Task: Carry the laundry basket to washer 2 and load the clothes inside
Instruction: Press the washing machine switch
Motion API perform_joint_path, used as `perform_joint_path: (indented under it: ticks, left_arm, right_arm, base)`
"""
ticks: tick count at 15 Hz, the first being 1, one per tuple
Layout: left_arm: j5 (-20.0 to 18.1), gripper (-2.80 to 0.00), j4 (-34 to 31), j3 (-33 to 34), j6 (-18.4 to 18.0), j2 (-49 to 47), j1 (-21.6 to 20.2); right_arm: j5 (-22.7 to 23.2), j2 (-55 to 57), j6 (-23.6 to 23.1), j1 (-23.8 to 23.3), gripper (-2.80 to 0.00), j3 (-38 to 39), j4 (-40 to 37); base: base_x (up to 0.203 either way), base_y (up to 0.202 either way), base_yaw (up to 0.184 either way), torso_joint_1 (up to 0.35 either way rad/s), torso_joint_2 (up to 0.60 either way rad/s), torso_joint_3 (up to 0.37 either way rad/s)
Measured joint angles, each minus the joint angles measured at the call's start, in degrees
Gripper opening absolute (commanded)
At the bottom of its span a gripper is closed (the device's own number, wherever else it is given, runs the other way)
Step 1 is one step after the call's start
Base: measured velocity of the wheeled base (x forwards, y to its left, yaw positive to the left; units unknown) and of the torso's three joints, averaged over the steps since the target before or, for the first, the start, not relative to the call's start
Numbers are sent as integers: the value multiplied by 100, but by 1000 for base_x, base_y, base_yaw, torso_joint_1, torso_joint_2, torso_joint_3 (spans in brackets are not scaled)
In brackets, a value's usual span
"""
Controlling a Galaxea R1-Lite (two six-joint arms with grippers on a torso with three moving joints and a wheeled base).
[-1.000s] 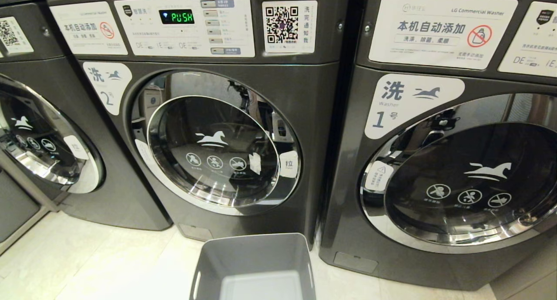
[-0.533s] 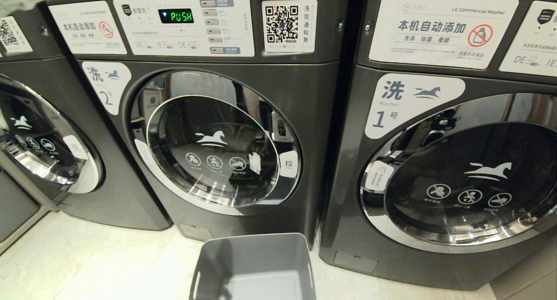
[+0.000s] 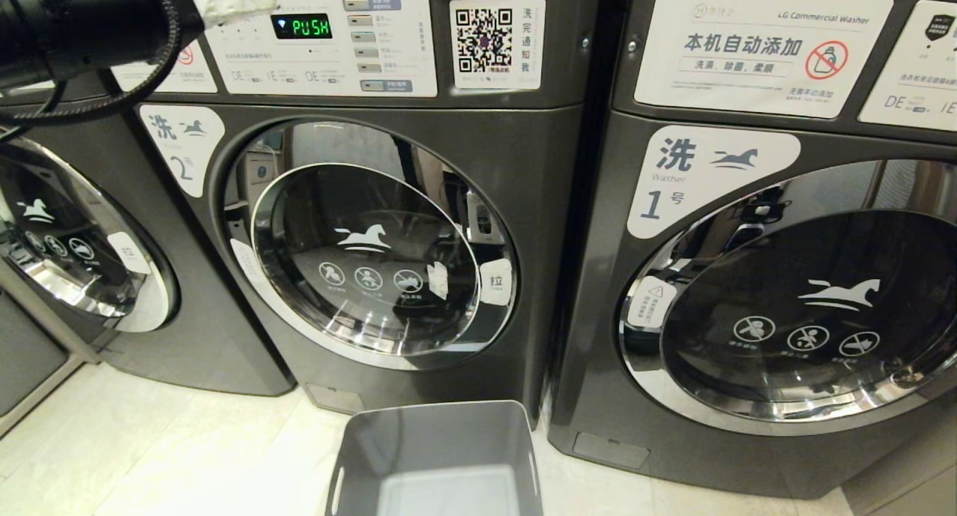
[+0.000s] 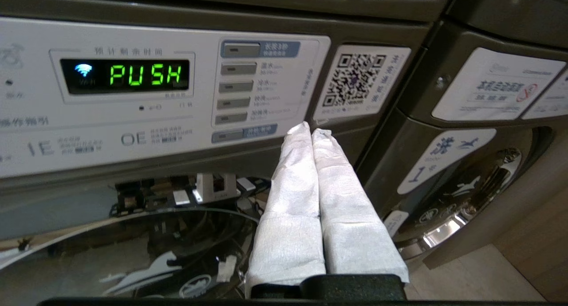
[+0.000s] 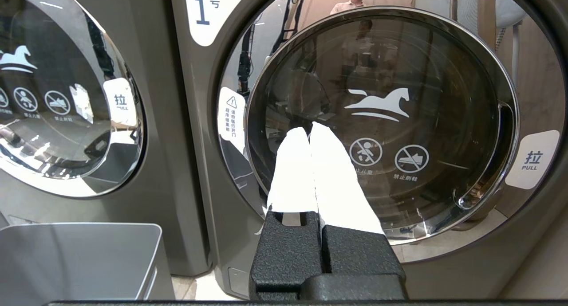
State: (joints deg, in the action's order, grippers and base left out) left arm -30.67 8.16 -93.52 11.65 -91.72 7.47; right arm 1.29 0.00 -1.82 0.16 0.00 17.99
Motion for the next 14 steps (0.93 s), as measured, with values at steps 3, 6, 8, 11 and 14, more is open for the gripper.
perform_joint_path:
  ticks: [3,6,8,11,14]
  left_arm:
    - [24,-280,-4,-547,22,-505,106]
    - [25,-280,-11,-836,22,-771,245]
    - [27,-280,-6,-948,13,-891,320]
    - [40,-280,-15,-1077,-13,-1032,386]
    - [121,-280,-26,-1265,-16,-1153,394]
  right_arm:
    - [-2,0,0,0,-280,0,-2]
    - [-1,0,0,0,-280,0,-2]
    - [0,0,0,0,-280,0,0]
    - [0,0,0,0,-280,0,0]
    - [0,0,0,0,-280,0,0]
  base:
    - [0,0,0,0,0,0]
    - [0,0,0,0,0,0]
    - [0,0,0,0,0,0]
    - [0,0,0,0,0,0]
    - [0,0,0,0,0,0]
